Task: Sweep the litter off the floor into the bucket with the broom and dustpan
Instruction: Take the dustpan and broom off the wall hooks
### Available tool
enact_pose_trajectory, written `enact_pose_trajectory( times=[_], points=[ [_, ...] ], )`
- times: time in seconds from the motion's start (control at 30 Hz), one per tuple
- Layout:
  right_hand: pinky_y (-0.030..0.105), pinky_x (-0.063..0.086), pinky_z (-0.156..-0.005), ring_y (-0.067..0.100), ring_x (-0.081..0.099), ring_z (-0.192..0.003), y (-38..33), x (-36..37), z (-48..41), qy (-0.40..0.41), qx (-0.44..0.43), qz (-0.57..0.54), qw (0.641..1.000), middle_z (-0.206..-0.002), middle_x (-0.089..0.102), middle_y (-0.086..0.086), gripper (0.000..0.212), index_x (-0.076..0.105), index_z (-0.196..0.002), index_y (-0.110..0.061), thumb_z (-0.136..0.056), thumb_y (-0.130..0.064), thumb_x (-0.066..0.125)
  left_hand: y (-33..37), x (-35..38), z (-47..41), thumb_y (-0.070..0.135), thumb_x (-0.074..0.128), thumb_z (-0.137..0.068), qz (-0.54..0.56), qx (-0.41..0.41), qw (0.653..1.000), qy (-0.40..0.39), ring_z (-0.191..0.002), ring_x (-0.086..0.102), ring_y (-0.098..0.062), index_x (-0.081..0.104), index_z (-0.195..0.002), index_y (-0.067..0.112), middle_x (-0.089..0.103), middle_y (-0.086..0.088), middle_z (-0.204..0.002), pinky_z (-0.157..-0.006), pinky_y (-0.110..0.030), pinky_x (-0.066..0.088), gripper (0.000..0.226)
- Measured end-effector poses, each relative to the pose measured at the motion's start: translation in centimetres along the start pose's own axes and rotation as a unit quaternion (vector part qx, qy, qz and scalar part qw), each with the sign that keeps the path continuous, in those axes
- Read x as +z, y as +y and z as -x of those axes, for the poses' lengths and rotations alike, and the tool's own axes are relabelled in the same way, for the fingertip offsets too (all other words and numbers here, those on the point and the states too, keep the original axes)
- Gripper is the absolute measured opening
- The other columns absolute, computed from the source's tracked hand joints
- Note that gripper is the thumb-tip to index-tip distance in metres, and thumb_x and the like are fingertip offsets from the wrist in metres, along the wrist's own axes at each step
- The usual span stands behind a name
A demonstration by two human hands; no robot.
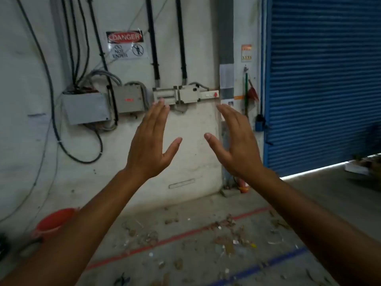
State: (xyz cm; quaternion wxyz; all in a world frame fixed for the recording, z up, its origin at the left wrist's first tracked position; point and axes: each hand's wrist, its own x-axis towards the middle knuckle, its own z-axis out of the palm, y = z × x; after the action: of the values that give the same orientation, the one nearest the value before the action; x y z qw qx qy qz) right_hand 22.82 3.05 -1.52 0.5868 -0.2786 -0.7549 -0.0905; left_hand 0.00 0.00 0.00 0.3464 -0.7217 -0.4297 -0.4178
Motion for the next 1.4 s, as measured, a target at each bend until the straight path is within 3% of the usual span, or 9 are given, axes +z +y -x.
enact_pose_trajectory(
  times=[0.17,0.3,0.43,0.53,0.63,0.7,0.87,1.23,1.4],
  points=[
    [0.035,0.040,-0.107,0.019,0.044,-0.135,9.3,0.0,4.1,-0.024,0.065,0.018,0.997,-0.149,0.047,0.006,0.069,0.040,-0.151,-0.015,-0.095,-0.055,0.049,3.6,10.7,1.3,0.046,0.048,-0.099,0.043,-0.036,0.997,-0.044,-0.153,0.021,-0.028,0.029,-0.155,0.002,0.025,-0.016,-0.165,-0.123,-0.038,0.022,0.074],
    [0.043,0.045,-0.103,0.021,0.050,-0.126,17.3,-0.9,9.2,-0.038,0.121,0.000,0.992,-0.140,0.054,0.007,0.064,0.046,-0.146,-0.012,-0.095,-0.050,0.052,7.6,20.1,3.8,0.044,0.049,-0.099,0.099,-0.081,0.989,-0.075,-0.153,0.022,-0.027,0.030,-0.155,0.002,0.024,-0.015,-0.165,-0.124,-0.034,0.022,0.073],
    [0.043,0.049,-0.098,0.016,0.054,-0.124,25.3,-1.9,15.6,-0.059,0.224,-0.021,0.972,-0.138,0.056,0.001,0.057,0.051,-0.141,-0.014,-0.095,-0.047,0.058,12.8,30.3,7.1,0.042,0.052,-0.098,0.169,-0.112,0.969,-0.142,-0.152,0.024,-0.027,0.031,-0.154,0.001,0.026,-0.016,-0.164,-0.122,-0.041,0.026,0.073],
    [0.044,0.053,-0.095,0.016,0.055,-0.121,30.6,-2.5,20.6,-0.081,0.329,-0.017,0.941,-0.134,0.053,-0.006,0.059,0.048,-0.143,-0.020,-0.094,-0.052,0.058,16.0,36.9,9.6,0.041,0.052,-0.097,0.198,-0.149,0.949,-0.195,-0.151,0.025,-0.028,0.033,-0.153,0.001,0.027,-0.016,-0.163,-0.121,-0.042,0.029,0.071],
    [0.048,0.051,-0.098,0.017,0.053,-0.127,34.9,-3.1,25.7,-0.120,0.416,0.007,0.901,-0.142,0.052,-0.002,0.066,0.045,-0.146,-0.024,-0.093,-0.062,0.050,18.8,42.1,12.3,0.042,0.049,-0.097,0.220,-0.210,0.923,-0.237,-0.146,0.030,-0.030,0.038,-0.150,-0.002,0.036,-0.022,-0.157,-0.120,-0.038,0.026,0.070],
    [0.049,0.051,-0.099,0.017,0.050,-0.131,37.2,-3.3,28.9,-0.143,0.460,0.008,0.876,-0.146,0.049,-0.003,0.068,0.042,-0.148,-0.026,-0.093,-0.065,0.049,20.6,45.1,13.9,0.045,0.047,-0.096,0.239,-0.235,0.902,-0.272,-0.147,0.028,-0.028,0.036,-0.152,0.000,0.035,-0.019,-0.158,-0.120,-0.031,0.023,0.072],
    [0.050,0.053,-0.096,0.018,0.055,-0.125,43.2,-3.1,34.8,-0.175,0.549,0.025,0.817,-0.143,0.053,0.000,0.072,0.047,-0.146,-0.024,-0.089,-0.067,0.051,23.2,52.9,17.5,0.051,0.044,-0.095,0.277,-0.272,0.851,-0.353,-0.150,0.028,-0.028,0.034,-0.154,0.005,0.034,-0.014,-0.160,-0.119,-0.035,0.027,0.076],
    [0.052,0.053,-0.096,0.026,0.057,-0.124,68.0,2.0,36.4,-0.244,0.602,0.083,0.755,-0.142,0.055,0.009,0.074,0.046,-0.146,-0.017,-0.091,-0.066,0.054,24.7,75.1,17.0,0.030,0.061,-0.097,0.343,-0.399,0.760,-0.382,-0.146,0.028,-0.014,0.031,-0.156,0.004,0.034,-0.014,-0.159,-0.110,-0.002,0.019,0.070],
    [0.052,0.050,-0.100,0.028,0.055,-0.127,79.3,4.1,34.2,-0.300,0.601,0.107,0.733,-0.146,0.051,0.009,0.073,0.043,-0.148,-0.019,-0.093,-0.065,0.052,22.5,87.9,12.3,0.047,0.054,-0.095,0.346,-0.365,0.744,-0.439,-0.148,0.031,-0.025,0.031,-0.156,0.005,0.035,-0.014,-0.160,-0.116,-0.024,0.026,0.078]
  ],
)
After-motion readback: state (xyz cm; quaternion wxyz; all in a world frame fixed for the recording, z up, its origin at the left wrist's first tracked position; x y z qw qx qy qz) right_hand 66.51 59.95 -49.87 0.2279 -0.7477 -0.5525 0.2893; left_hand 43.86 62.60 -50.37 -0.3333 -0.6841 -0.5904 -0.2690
